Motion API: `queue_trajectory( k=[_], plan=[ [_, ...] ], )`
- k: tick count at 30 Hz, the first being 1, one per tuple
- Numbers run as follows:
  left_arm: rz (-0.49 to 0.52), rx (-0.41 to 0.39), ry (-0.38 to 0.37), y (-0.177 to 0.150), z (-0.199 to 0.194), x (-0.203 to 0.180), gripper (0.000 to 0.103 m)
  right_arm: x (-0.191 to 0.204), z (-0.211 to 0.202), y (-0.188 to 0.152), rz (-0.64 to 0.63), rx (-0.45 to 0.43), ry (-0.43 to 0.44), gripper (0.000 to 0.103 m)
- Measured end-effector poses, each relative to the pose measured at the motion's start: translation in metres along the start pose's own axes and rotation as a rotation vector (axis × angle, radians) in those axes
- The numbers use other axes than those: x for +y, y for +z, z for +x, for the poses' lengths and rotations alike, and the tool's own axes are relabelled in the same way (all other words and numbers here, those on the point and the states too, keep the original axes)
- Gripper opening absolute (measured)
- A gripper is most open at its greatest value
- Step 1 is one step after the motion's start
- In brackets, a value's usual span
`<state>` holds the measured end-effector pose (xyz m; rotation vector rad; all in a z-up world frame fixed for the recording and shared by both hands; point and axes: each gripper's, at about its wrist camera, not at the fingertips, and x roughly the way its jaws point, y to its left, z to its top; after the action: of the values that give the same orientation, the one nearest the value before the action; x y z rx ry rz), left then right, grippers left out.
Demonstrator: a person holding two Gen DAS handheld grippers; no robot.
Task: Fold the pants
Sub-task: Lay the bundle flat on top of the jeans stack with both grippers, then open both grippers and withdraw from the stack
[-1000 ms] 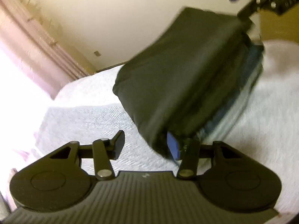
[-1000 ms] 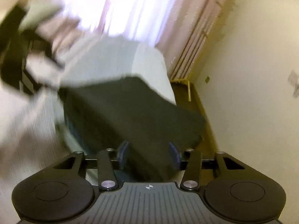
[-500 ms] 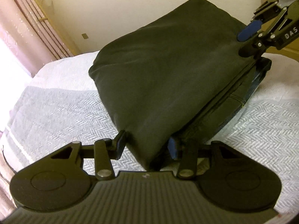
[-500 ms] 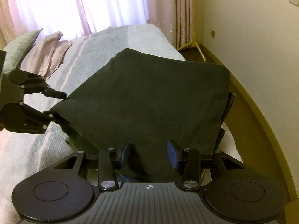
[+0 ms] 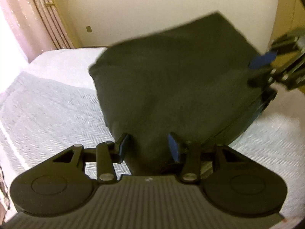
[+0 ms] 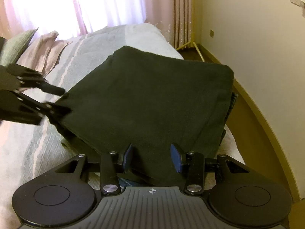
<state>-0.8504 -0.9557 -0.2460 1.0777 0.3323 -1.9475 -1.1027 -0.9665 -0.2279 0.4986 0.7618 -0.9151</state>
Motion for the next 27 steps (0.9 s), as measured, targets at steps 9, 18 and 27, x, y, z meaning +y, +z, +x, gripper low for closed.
queue_trajectory(
  k=[9,18,27],
  plan=[
    [-0.076,0.038,0.034,0.011,-0.019,0.007,0.040,-0.004,-0.002,0.009,0.004,0.028,0.023,0.043],
    [-0.341,0.101,0.113,-0.026,-0.097,-0.017,0.075,0.009,-0.043,-0.006,0.055,0.050,-0.040,0.072],
    [-0.576,0.104,0.111,-0.061,-0.144,-0.053,0.099,0.041,-0.108,-0.041,0.228,0.055,-0.074,0.074]
  ],
)
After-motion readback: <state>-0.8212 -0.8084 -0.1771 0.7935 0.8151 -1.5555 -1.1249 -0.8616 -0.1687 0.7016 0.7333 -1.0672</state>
